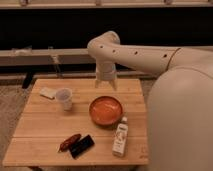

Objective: Place the ceramic cup in the ceramic bowl

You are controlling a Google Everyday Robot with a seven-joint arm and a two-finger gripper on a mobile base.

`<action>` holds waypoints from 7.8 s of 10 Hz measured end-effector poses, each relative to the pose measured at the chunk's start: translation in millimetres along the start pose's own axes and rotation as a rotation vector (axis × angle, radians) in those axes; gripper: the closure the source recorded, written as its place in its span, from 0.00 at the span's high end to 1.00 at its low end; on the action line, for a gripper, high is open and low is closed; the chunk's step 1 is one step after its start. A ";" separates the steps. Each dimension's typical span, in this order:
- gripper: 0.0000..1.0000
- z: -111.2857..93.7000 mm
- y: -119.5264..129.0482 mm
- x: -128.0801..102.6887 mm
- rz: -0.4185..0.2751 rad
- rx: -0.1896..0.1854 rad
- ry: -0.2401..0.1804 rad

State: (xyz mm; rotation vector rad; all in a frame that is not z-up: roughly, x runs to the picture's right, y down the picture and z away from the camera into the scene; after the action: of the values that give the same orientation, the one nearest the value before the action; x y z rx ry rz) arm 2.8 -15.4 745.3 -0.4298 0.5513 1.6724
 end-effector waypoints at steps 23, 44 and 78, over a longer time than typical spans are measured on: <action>0.65 -6.9 20.3 -9.7 -0.051 0.001 -0.015; 0.65 11.3 160.5 -22.7 -0.253 0.014 0.003; 0.65 78.4 183.7 -21.3 -0.272 0.023 0.022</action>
State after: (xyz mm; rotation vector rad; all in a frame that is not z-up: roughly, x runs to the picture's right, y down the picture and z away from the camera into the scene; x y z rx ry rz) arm -172.7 -10.2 842.9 -0.4842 0.5040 1.4014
